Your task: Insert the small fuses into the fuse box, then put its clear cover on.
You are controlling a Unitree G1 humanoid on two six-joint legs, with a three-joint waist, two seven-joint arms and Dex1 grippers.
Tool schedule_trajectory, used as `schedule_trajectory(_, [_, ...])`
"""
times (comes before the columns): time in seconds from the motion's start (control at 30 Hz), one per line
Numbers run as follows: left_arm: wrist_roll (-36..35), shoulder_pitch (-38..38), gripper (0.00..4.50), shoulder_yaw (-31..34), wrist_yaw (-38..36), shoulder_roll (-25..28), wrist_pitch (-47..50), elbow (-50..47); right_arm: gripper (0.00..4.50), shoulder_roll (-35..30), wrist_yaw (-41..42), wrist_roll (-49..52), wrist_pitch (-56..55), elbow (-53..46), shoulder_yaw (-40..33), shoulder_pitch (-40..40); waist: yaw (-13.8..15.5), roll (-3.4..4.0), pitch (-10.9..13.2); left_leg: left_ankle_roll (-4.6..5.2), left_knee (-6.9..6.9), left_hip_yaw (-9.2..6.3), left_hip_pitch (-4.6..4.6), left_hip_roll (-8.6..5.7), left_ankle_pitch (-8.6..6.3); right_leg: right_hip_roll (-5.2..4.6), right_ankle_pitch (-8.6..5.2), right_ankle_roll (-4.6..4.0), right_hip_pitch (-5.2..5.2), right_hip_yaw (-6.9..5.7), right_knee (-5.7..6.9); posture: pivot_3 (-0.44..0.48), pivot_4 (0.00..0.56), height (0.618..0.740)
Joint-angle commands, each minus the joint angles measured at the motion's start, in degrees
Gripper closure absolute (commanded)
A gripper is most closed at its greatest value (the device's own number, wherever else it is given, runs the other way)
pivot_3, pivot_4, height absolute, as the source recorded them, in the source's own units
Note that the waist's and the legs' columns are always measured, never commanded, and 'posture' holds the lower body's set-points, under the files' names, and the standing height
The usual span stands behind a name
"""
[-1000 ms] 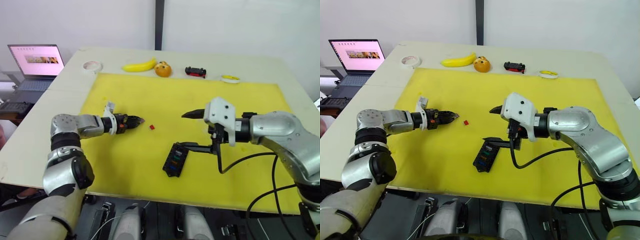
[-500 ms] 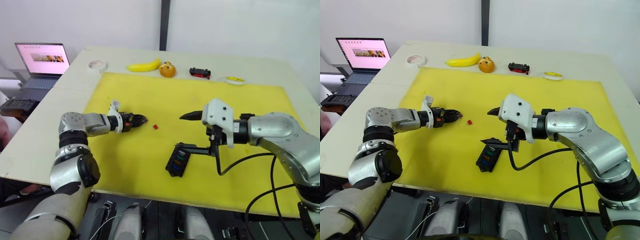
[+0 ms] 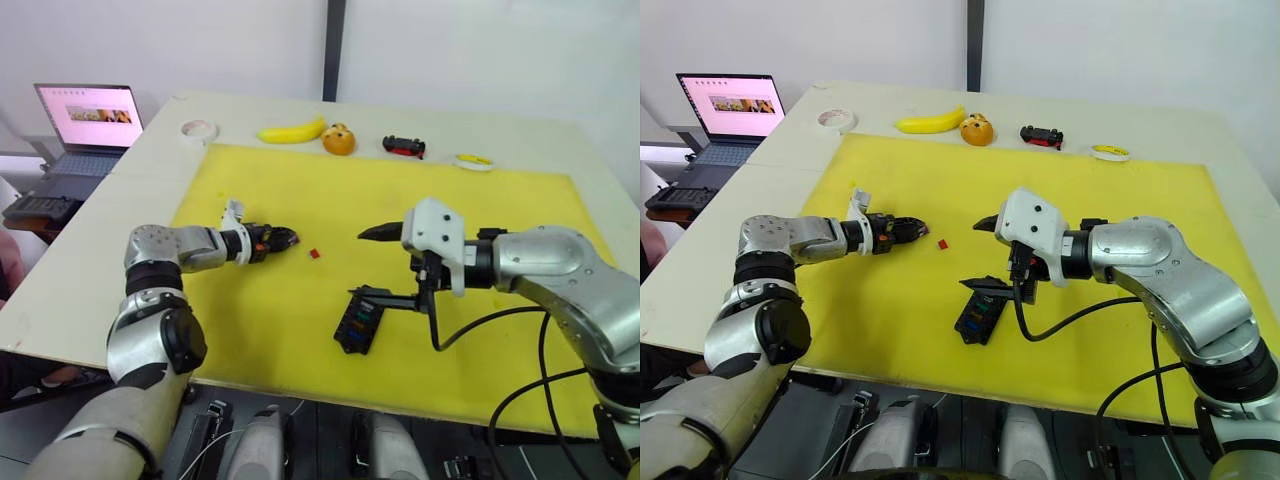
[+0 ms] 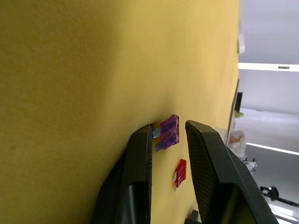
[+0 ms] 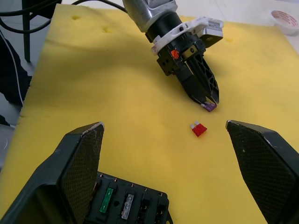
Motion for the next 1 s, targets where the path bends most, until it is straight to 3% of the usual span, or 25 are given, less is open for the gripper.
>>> schedule_trajectory(0.03, [1.8,-0.6,3.30,-2.4,-1.4,-1.2,-1.5,-0.5,0.00,-0.3,-0.1,0.0,-0.8,-1.3,-1.1,-0.6,0.0,0.00,0.0,0.00,0.00,-0.01,0.00,0.00,0.00,0.00,0.00,0.00,0.01,-0.01,-0.01,0.000,0.150,0.737])
schedule_trajectory(0.33, [4.1,-0.4,3.30,-3.6,-3.7,-1.1,-2.1,-0.2,0.00,0.0,-0.6,-0.1,-0.6,-1.7,-0.8,-0.6,0.0,0.00,0.0,0.02,0.01,-0.05,0.00,0.00,-0.01,-0.01,0.00,0.01,0.03,-0.03,-0.02,0.000,0.150,0.737])
schedule_trajectory(0.47, [5.2,0.0,4.48,-4.2,-5.2,-1.0,-2.4,-0.3,0.00,0.1,-0.8,0.1,-0.4,-1.8,-0.6,-0.7,0.0,0.00,0.0,0.03,0.01,-0.05,0.00,0.00,-0.01,-0.01,0.00,0.01,0.03,-0.03,-0.02,0.000,0.150,0.737])
schedule_trajectory(1.0, [7.7,0.1,4.48,-4.7,-7.5,-0.6,-4.3,1.0,0.00,0.1,-0.8,0.0,-0.4,-1.8,-0.5,-0.8,0.0,0.01,0.0,0.05,0.00,-0.06,0.01,0.01,-0.03,-0.01,0.00,0.01,0.05,-0.04,-0.02,0.000,0.150,0.737])
